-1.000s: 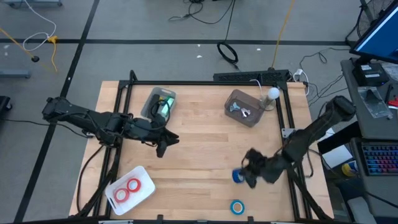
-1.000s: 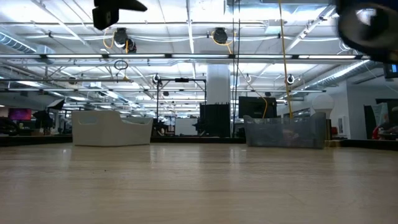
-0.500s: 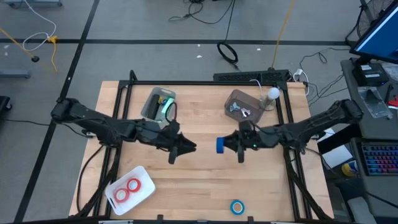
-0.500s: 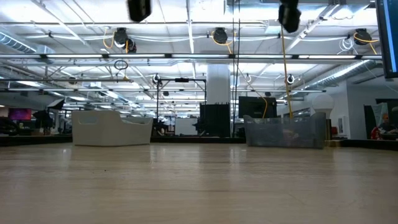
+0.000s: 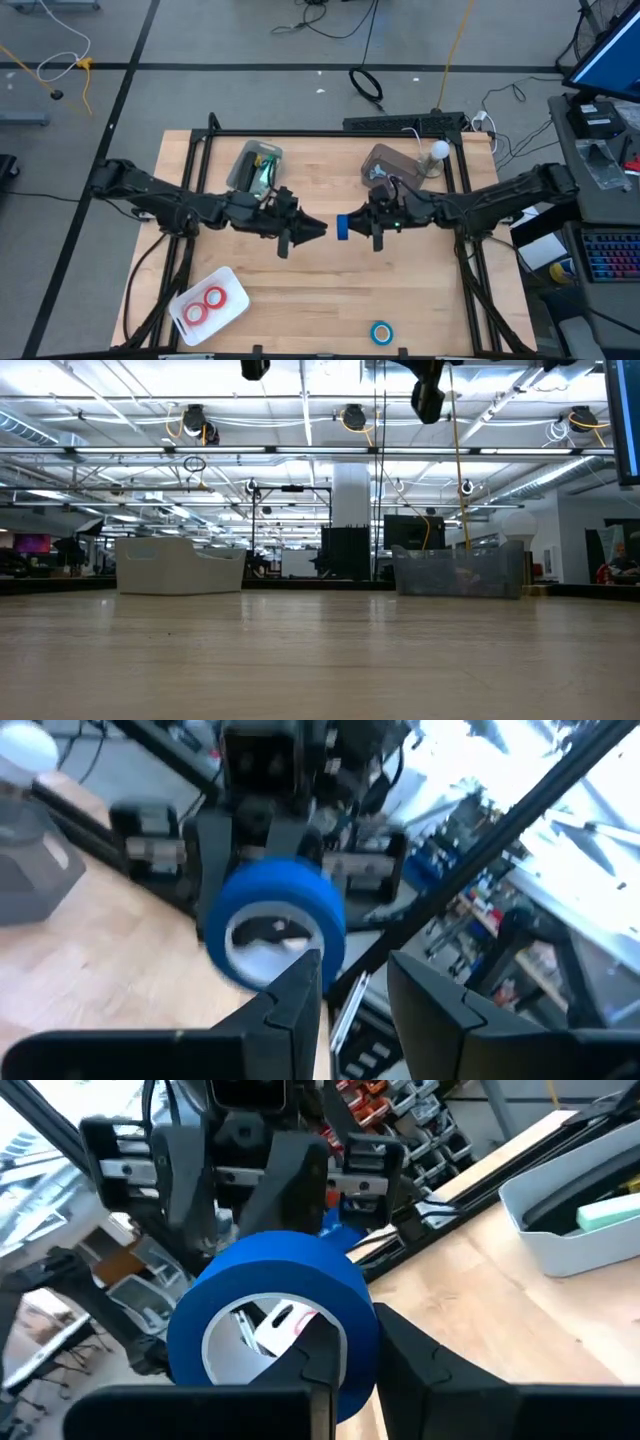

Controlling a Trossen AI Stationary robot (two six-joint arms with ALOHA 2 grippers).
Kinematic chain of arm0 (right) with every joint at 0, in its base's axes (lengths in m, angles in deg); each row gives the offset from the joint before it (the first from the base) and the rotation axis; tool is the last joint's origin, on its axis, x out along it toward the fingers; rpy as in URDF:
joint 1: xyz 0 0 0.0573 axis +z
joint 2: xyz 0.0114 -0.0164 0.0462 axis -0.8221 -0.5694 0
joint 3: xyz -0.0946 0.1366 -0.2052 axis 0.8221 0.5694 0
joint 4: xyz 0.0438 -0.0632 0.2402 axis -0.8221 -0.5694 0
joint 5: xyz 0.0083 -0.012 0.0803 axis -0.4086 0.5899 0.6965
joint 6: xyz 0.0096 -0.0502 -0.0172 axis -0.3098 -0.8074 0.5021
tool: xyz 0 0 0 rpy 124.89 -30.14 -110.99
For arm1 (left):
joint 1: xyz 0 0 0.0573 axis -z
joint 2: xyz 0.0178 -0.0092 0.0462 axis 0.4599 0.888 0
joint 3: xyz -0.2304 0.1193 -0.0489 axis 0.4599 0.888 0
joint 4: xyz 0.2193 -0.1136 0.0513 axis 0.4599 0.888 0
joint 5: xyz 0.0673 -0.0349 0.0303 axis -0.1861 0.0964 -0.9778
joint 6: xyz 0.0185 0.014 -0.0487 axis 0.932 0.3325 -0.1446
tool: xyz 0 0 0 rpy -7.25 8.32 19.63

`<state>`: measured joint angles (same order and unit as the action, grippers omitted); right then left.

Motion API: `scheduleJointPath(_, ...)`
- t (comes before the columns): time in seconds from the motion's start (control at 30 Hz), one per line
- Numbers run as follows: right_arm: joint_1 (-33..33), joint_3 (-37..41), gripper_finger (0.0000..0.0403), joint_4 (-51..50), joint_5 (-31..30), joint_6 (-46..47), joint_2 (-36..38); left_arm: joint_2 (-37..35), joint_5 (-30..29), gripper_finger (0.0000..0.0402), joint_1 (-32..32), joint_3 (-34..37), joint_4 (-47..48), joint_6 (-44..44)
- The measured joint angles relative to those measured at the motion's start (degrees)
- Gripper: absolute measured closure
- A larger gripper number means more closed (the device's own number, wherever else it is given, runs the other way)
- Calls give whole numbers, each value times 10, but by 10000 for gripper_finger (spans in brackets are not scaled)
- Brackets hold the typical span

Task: Pick and place Stapler, Stapler remover, tape
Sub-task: Put the dark blue tape into the white bin

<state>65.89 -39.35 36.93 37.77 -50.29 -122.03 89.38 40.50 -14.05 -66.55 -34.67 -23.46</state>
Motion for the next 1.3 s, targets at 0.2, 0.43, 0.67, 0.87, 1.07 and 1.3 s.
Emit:
scheduleJointPath(0.2,-9,0,372,30,21,15,-21,19,-10,284,-7,0,-10,-17)
scheduleJointPath(0.43,-14,0,372,44,21,27,-38,31,-9,284,-14,0,-29,-25)
scheduleJointPath(0.67,-29,0,372,46,21,28,-39,38,-5,284,-17,0,-38,-31)
scheduleJointPath(0.87,-39,0,372,47,20,31,-39,37,-1,284,-22,0,-43,-31)
scheduleJointPath(1.07,-42,0,372,47,16,31,-39,37,-1,284,-33,0,-43,-31)
scheduleJointPath(1.3,-46,0,372,47,2,30,-39,37,-1,284,-43,0,-44,-31)
